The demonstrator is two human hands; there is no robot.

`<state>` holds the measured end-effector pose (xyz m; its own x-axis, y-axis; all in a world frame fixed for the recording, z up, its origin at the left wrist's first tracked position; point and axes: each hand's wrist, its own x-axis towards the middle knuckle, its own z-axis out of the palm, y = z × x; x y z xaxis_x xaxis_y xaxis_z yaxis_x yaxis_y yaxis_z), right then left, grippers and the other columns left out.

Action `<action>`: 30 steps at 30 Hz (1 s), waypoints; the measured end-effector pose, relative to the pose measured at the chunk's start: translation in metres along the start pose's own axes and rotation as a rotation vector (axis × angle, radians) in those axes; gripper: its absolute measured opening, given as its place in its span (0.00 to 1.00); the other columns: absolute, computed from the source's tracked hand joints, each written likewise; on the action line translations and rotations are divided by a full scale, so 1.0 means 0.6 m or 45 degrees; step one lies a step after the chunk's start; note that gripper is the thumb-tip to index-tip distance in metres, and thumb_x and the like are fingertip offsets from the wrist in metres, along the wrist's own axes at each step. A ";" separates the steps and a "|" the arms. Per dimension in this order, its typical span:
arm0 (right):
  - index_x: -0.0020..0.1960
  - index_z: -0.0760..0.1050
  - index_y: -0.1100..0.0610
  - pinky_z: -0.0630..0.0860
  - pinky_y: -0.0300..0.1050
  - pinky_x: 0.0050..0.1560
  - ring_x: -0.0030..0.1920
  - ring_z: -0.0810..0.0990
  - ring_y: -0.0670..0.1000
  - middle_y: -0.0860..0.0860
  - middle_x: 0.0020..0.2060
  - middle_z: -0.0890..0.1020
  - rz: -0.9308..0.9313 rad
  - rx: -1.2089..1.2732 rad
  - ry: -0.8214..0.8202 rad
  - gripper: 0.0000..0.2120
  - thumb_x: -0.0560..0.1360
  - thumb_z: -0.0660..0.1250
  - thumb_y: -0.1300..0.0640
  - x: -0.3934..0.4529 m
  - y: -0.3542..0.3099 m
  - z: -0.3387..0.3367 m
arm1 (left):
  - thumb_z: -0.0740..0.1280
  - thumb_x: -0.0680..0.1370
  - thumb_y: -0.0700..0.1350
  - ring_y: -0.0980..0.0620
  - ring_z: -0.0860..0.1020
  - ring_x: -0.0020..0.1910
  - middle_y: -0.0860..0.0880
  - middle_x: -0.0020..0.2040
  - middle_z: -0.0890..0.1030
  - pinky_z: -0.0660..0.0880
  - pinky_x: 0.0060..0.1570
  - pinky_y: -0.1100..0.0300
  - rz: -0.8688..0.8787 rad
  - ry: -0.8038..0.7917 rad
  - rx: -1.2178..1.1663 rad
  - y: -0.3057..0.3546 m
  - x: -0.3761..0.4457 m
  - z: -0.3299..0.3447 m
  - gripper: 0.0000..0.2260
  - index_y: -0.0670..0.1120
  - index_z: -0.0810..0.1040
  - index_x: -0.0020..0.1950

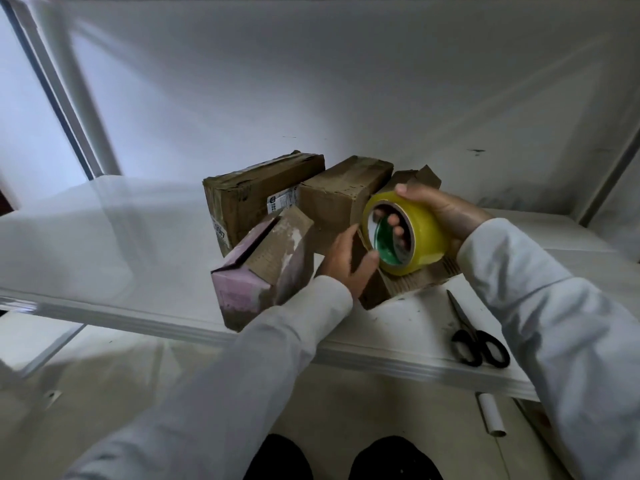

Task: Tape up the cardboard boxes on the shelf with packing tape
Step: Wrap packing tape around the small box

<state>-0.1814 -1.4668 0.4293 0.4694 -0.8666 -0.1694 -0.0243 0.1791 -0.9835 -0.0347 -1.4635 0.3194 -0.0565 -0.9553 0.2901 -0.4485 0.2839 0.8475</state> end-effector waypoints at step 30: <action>0.45 0.73 0.56 0.75 0.35 0.27 0.31 0.75 0.51 0.54 0.32 0.77 0.518 -0.543 0.333 0.09 0.77 0.64 0.50 -0.032 0.065 0.008 | 0.77 0.64 0.59 0.41 0.52 0.75 0.45 0.77 0.53 0.54 0.73 0.44 -0.531 -0.208 0.314 0.005 0.039 -0.005 0.55 0.51 0.42 0.77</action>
<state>-0.1871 -1.4410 0.3946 0.1197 -0.8630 -0.4908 -0.5288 0.3630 -0.7672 -0.0349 -1.4847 0.3302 0.0419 -0.9892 -0.1406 -0.6588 -0.1331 0.7405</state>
